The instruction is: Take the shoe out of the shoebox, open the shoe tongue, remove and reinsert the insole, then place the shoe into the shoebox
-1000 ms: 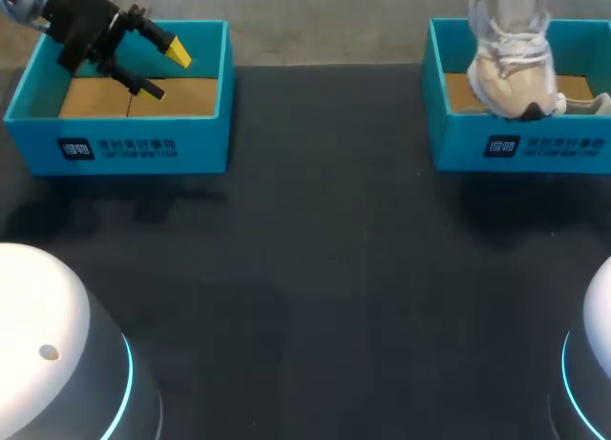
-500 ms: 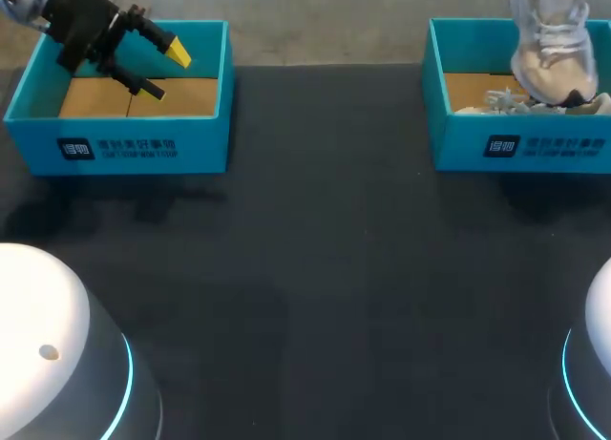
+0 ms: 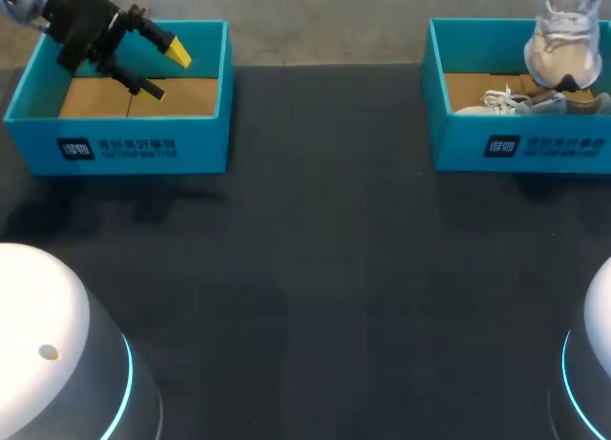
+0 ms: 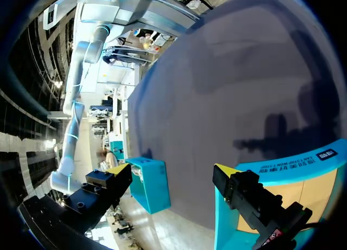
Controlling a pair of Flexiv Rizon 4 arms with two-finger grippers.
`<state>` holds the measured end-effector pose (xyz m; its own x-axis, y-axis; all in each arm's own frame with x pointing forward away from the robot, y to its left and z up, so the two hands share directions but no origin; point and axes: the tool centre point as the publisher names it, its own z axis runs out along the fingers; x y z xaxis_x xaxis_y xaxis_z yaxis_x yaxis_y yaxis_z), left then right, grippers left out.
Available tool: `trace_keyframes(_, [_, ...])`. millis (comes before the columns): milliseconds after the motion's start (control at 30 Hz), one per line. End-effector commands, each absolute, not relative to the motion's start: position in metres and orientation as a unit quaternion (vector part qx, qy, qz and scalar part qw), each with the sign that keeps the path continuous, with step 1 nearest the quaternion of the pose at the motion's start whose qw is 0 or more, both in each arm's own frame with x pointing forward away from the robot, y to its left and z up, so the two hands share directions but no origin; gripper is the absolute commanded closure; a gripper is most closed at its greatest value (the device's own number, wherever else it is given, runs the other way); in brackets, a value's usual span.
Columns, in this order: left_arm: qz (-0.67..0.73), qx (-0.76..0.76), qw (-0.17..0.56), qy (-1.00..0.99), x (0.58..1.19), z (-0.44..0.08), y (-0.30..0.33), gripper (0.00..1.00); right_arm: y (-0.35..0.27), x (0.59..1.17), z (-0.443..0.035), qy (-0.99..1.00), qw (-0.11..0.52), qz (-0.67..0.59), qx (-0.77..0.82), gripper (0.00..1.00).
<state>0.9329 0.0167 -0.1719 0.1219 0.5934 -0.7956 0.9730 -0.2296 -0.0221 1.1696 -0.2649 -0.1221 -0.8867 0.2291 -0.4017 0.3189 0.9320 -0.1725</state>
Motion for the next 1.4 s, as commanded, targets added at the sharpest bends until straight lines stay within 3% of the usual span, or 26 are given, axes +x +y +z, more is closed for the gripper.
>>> trace_keyframes(33, [-0.354,0.7,0.267,0.559,0.933,-0.171,0.017,0.0,-0.273,1.182,-0.125,0.966,0.178,-0.116,0.149,1.0])
trace_keyframes(367, [-0.354,0.7,0.267,0.559,0.933,-0.171,0.017,0.0,-0.282,1.18,-0.125,0.959,0.179,-0.112,0.189,1.0])
trace_keyframes(900, [-0.354,0.7,0.267,0.559,0.933,-0.171,0.017,0.0,-0.304,1.169,-0.125,0.832,0.188,-0.116,0.509,1.0])
trace_keyframes(1133, [-0.354,0.7,0.267,0.559,0.933,-0.171,0.017,0.0,-0.317,1.159,-0.126,0.733,0.165,-0.113,0.651,1.0])
trace_keyframes(1400, [-0.354,0.7,0.267,0.559,0.933,-0.171,0.017,0.0,-0.319,1.147,-0.129,0.636,0.18,-0.095,0.745,1.0])
